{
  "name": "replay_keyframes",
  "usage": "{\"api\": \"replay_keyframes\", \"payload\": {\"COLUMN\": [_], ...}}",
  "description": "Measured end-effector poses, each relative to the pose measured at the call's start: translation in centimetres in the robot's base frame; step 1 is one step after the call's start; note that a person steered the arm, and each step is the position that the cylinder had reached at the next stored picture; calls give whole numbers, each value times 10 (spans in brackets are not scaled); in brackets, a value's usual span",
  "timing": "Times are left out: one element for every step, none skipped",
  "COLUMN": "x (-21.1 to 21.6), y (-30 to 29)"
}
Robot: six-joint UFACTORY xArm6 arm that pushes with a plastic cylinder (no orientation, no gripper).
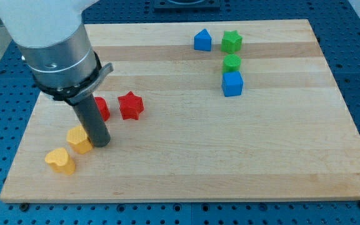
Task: Push red star a bit up
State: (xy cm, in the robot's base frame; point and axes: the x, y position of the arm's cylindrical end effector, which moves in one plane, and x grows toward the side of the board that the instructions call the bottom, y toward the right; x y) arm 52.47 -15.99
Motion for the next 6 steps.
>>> {"api": "replay_keyframes", "payload": {"x": [-2, -19, -31, -51, -63, -81], "y": [0, 33, 61, 64, 59, 68]}}
